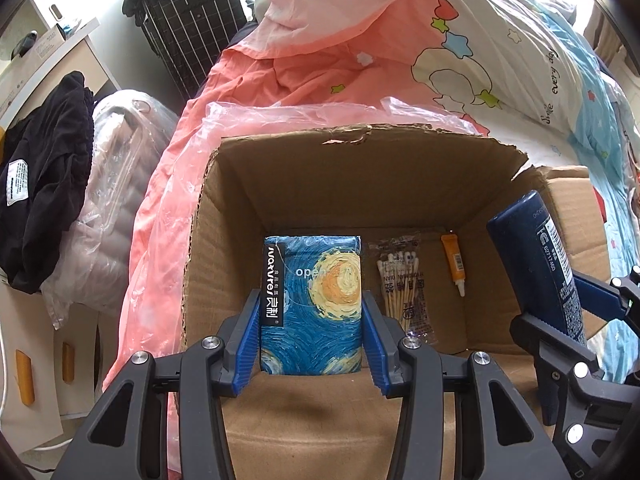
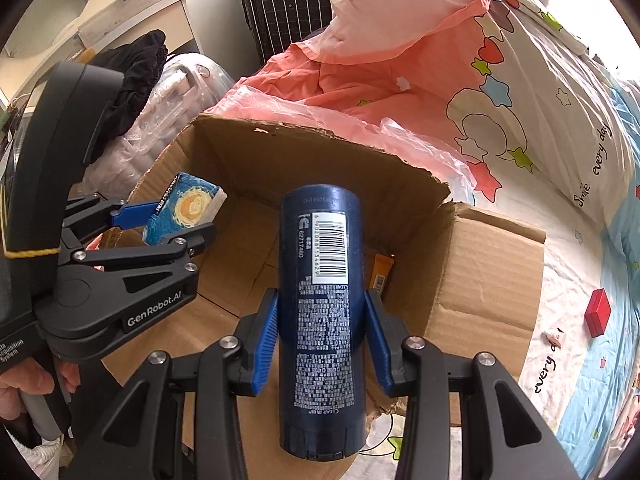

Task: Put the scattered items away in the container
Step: 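Carry the tissue pack and dark blue bottle with both tools over the cardboard box, then open both tools to drop the tissue pack and bottle into the box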

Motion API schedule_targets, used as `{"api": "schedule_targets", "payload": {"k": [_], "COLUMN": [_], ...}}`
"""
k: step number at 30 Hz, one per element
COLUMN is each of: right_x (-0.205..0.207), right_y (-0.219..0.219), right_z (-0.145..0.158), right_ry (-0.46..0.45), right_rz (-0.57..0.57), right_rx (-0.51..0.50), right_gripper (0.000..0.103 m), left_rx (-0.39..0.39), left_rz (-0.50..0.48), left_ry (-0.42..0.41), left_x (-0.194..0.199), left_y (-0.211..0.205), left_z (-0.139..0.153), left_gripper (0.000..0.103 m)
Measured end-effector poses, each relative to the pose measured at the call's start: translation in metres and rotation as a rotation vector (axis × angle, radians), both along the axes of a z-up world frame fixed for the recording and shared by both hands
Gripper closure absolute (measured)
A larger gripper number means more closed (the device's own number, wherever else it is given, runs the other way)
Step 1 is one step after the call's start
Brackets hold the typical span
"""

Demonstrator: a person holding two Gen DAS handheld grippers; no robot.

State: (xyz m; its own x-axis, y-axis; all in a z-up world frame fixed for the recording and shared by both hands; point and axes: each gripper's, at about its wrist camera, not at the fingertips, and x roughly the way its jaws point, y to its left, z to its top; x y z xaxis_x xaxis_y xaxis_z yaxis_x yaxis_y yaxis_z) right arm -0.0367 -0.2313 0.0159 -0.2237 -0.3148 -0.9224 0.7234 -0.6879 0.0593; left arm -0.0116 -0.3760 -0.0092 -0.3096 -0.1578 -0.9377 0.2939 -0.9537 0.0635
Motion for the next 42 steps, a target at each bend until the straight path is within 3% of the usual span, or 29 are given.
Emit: {"api": "schedule_targets", "payload": {"k": [29,42], "right_x": [-0.014,-0.025], "right_y": [-0.017,-0.021], "right_z": [-0.021,-0.035], "right_ry": [-0.047,-0.117], "right_rz": [0.004,-0.019], "right_rx": [0.008,0.041], "right_gripper": [0.064,0.064], "left_rx": [0.044,0.068], "left_rz": [-0.016,0.000], "left_ry": [-0.048,-0.110], "left_x": [-0.021,-0.029], "left_y": [-0.004,-0.009], "left_z": [-0.034,-0.050], "left_gripper": [0.056,0.056]}}
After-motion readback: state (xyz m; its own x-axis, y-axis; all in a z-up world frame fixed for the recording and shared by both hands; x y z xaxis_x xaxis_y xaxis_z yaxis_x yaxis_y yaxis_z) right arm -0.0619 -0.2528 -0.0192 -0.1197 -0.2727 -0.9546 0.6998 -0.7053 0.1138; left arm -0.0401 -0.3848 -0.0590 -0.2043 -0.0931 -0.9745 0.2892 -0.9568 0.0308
